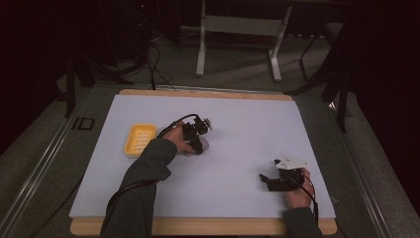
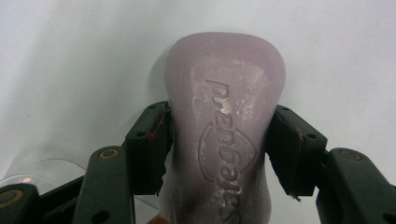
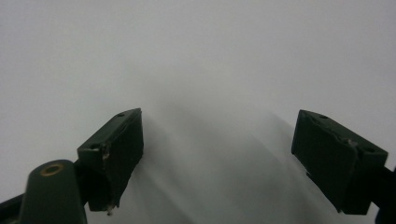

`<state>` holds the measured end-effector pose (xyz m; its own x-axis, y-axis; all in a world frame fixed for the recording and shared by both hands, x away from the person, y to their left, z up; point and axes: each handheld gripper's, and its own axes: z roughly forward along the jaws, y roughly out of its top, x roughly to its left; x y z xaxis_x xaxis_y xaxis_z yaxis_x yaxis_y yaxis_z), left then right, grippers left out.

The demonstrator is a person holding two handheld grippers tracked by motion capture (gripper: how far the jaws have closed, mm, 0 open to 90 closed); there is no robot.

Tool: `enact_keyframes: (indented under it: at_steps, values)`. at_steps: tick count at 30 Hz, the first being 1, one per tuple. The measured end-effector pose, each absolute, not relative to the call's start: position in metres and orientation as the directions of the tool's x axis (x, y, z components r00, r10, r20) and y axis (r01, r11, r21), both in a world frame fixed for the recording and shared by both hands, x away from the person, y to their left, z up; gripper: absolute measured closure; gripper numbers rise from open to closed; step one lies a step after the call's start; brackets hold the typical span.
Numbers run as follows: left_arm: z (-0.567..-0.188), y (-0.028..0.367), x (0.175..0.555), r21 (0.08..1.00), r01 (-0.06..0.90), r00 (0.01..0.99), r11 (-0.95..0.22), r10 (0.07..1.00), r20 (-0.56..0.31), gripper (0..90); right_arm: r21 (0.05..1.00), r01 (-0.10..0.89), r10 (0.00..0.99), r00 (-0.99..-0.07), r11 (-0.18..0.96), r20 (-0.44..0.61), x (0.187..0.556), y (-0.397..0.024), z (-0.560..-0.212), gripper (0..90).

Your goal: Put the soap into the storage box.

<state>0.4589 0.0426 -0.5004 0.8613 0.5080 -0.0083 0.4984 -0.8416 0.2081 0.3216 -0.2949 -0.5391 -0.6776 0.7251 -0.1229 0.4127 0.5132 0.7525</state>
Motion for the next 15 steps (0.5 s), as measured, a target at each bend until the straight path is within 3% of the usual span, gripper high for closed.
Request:
enact_keyframes:
  at_steps: [3,15]
  values:
    - [-0.4989,0.0405,0.4581,0.181,0.491,0.867,-0.852,0.498,-0.007,48.5,0.753,0.414,0.726,-0.677,0.512,-0.121,0.3216,-0.2951,-0.539,16.4]
    - [-0.4981,0.0357,0.4577,0.128,0.502,0.863,-0.856,0.505,-0.005,48.7,0.75,0.415,0.724,-0.679,0.516,-0.122,0.3217,-0.2947,-0.5391,16.4]
